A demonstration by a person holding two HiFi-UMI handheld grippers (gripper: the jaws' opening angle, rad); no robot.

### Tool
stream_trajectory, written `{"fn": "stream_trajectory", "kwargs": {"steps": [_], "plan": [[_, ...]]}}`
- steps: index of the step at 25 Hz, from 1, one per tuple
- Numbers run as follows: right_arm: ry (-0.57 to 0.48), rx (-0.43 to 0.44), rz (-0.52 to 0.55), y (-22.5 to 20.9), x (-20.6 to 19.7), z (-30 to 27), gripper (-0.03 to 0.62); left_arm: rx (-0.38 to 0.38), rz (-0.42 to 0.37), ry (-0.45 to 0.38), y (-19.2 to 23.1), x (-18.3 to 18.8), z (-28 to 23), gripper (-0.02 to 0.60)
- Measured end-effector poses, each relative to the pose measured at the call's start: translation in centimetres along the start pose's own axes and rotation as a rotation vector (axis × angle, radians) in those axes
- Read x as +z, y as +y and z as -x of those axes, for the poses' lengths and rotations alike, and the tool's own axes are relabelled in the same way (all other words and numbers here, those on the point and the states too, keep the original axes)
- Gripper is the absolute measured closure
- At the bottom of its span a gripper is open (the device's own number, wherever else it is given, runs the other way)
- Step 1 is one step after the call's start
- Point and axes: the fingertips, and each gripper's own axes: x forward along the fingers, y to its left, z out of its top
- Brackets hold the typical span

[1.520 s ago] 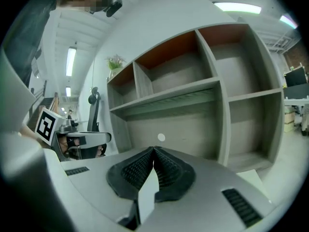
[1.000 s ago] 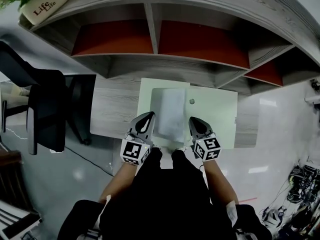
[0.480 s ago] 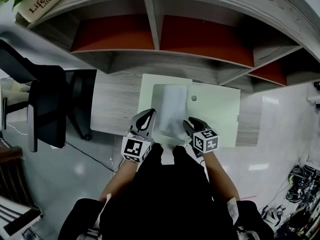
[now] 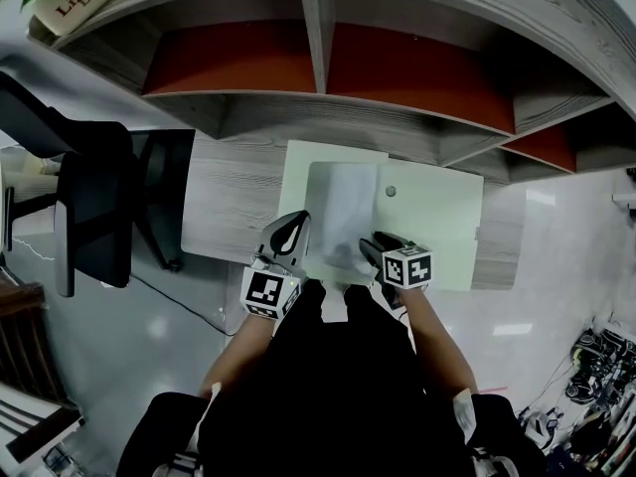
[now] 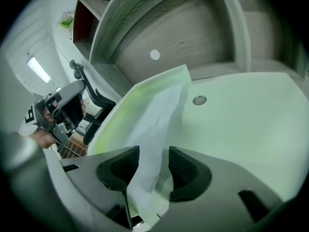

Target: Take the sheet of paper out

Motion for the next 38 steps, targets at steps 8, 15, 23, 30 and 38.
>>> {"fn": "stream_trajectory", "kwargs": {"steps": [8,15,23,30,38], "plan": [[0.017,0.062,-0.072,0.6,0.2,-0.3,0.387,-0.007,0.004,0.005,-0.1,-0.2,0.3,0.574],[0.044,0.083,-0.051,0.8,-0.1,-0.8,0.444,-0.001,0.009,-0.005,0.3,0.1,0.3,0.574],[0.058,0.055,-0.056,0.3,-0.4,-1.3,0.566,0.012,0.013,-0.007,0.7,0.1,0.5,0.574],[0.052,0.057,-0.082,0.2,-0.3,-1.2,0.569,0.011,0.014,-0.008,0.8,0.1,0.5,0.574],[0.035,0.034,-0.081,-0.6,-0.5,-0.3,0.569,0.003,0.004,-0.004,0.6,0.0,0.7,0.574]]}}
